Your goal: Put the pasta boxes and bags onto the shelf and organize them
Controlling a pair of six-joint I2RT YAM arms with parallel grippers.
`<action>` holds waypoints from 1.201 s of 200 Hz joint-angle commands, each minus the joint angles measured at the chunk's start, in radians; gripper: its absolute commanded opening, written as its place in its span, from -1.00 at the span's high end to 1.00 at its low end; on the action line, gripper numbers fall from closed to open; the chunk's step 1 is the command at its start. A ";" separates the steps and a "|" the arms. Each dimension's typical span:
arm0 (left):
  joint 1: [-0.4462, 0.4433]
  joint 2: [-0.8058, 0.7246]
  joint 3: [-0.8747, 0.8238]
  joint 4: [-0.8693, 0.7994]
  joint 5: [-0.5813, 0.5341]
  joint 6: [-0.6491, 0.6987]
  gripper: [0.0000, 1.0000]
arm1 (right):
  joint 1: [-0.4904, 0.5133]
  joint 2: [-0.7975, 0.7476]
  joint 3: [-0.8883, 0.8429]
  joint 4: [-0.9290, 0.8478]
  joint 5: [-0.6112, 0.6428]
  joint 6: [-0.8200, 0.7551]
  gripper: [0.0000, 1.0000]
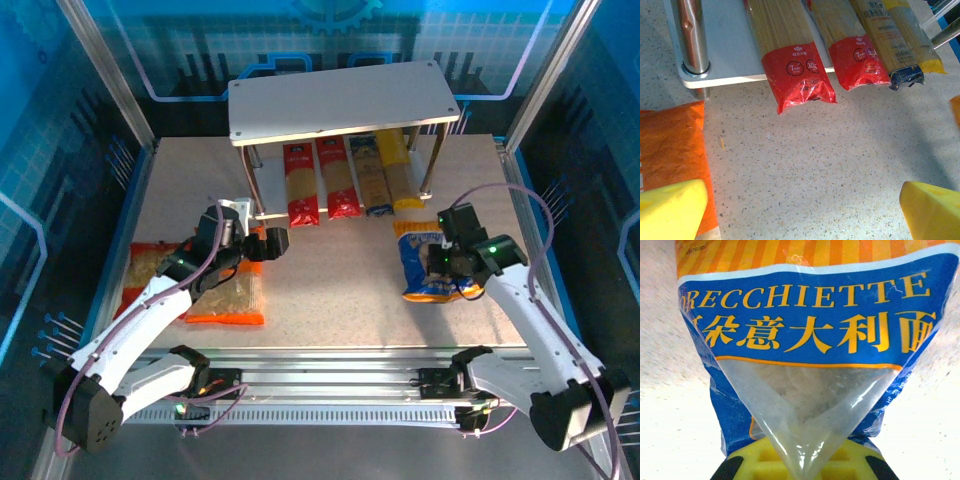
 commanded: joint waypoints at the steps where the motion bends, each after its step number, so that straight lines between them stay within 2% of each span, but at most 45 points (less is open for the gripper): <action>1: 0.008 -0.013 0.027 0.002 0.017 0.002 -0.99 | -0.010 -0.045 0.132 -0.047 0.046 -0.049 1.00; 37: 0.008 0.009 0.063 -0.014 0.018 0.018 -0.99 | -0.010 -0.032 0.396 -0.100 0.072 -0.116 1.00; 70: 0.008 0.027 0.094 -0.012 0.025 0.022 -0.99 | -0.008 0.035 0.636 -0.074 0.084 -0.184 1.00; 115: 0.010 0.044 0.126 -0.016 0.026 0.031 -0.99 | -0.008 0.141 0.869 0.050 0.094 -0.261 1.00; 162: 0.010 0.075 0.146 -0.012 0.034 0.032 -0.99 | -0.023 0.341 1.061 0.225 0.052 -0.346 1.00; 208: 0.010 0.088 0.165 -0.028 0.017 0.039 -0.99 | -0.097 0.553 1.306 0.265 0.000 -0.301 1.00; 240: 0.012 0.101 0.175 -0.032 0.012 0.038 -0.99 | -0.113 0.661 1.384 0.314 -0.009 -0.247 1.00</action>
